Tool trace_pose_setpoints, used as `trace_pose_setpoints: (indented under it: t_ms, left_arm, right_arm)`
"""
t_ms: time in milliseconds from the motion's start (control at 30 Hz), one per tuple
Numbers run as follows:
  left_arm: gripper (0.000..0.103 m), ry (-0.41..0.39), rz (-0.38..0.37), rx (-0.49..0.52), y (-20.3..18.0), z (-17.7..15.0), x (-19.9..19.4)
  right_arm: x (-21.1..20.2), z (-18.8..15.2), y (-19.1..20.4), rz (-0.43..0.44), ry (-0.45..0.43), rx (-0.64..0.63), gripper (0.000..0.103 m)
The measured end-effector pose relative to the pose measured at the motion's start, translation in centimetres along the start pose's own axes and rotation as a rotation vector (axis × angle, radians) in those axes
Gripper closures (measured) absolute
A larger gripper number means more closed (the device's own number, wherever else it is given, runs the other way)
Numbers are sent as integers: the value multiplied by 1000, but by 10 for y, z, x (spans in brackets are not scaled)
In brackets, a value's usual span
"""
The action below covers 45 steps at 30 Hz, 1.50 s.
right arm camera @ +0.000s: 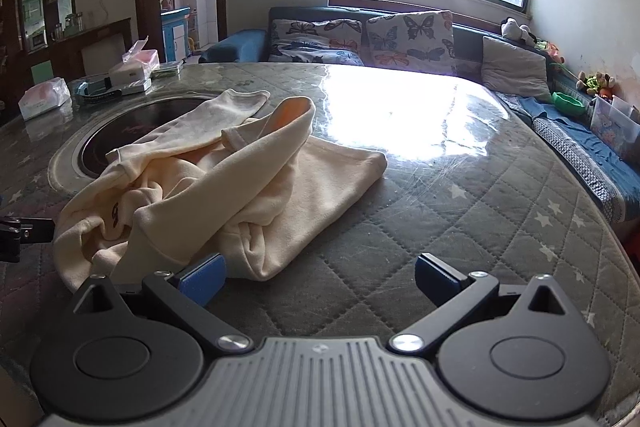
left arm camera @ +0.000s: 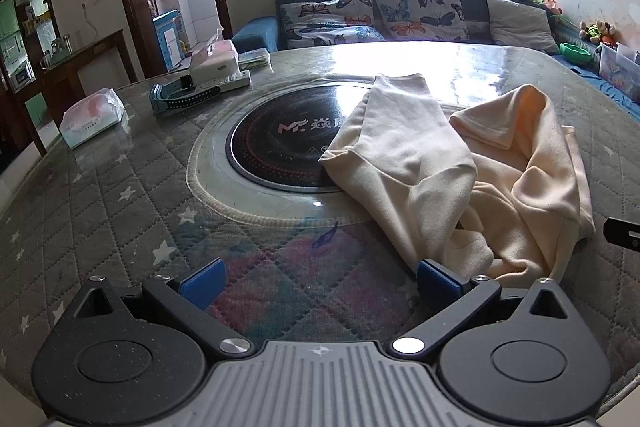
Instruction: Fold clothes
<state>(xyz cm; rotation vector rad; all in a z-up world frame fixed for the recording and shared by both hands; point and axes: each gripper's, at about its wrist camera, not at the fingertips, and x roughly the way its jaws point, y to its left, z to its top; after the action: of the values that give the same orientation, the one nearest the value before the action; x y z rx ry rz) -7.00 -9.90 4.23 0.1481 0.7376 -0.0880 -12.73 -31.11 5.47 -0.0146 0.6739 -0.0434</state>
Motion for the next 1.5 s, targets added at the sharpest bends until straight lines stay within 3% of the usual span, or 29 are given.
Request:
trace_pose_setpoints:
  t_ms: [500, 800, 933, 1233, 1500]
  left_arm:
    - [0, -60, -40, 33, -5, 27, -4]
    - [1, -85, -124, 77, -24, 55, 12]
    - [8, -78, -159, 90, -33, 68, 27]
    - [27, -31, -259, 156, -55, 86, 65]
    - [33, 27, -316, 191, -69, 96, 96]
  right_arm:
    - [9, 20, -3, 45, -15, -5, 11]
    - [32, 49, -8, 74, -19, -1, 19]
    - [47, 66, -11, 81, -24, 0, 22]
    - [99, 97, -18, 116, 29, 7, 41]
    - [132, 106, -12, 163, 81, -38, 70]
